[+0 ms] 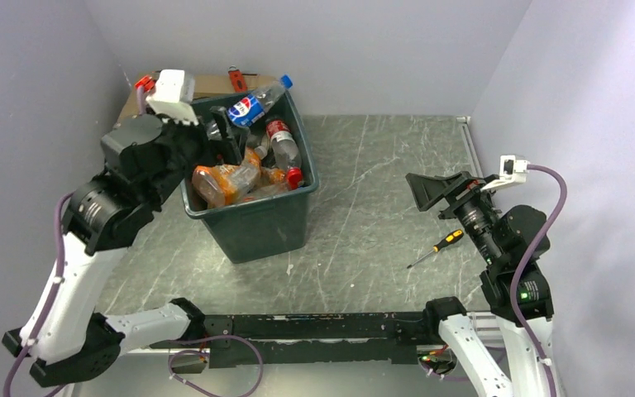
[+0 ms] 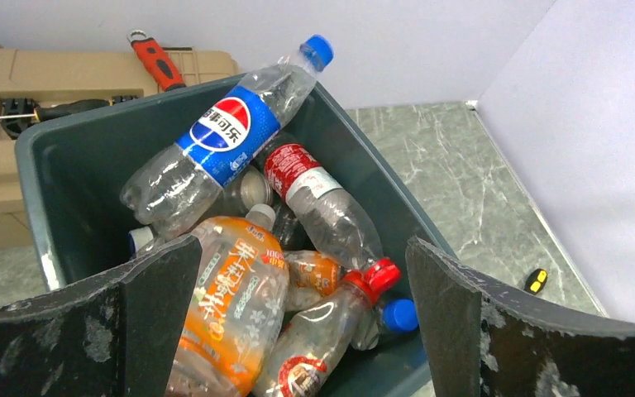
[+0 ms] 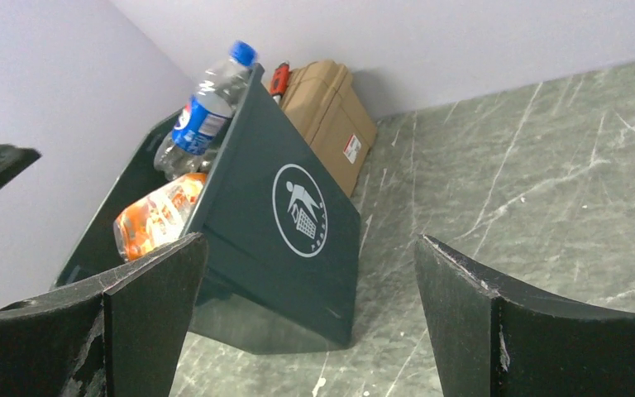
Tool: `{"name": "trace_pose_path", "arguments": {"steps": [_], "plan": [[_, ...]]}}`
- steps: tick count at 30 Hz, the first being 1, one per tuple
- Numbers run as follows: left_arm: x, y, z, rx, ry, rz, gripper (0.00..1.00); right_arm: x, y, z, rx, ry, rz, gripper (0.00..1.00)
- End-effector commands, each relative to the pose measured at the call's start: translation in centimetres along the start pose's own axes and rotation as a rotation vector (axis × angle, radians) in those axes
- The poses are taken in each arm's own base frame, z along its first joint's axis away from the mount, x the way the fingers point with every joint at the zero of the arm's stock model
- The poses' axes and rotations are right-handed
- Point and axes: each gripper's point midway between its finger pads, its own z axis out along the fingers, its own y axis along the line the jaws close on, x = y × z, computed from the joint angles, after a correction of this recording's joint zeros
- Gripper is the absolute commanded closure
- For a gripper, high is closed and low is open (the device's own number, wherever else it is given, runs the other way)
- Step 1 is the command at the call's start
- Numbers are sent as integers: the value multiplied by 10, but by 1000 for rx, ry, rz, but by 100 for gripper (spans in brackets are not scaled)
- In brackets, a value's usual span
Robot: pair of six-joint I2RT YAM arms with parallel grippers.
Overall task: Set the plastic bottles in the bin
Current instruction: Reset both arms
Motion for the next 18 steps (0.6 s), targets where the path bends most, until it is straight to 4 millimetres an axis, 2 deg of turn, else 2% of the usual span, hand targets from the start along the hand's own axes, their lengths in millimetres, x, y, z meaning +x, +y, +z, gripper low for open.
{"name": "trace_pose_path", "arguments": {"steps": [1,12,18], "plan": [[8,4,-6,-7,-2,-38,1,-6,0,9,-11,-35,-13,0],[14,7,-4,-28,19,-49,0,-3,-5,15,2,-25,-15,0],[15,9,-9,-25,4,-61,1,0,-10,15,22,-17,-25,0]]}}
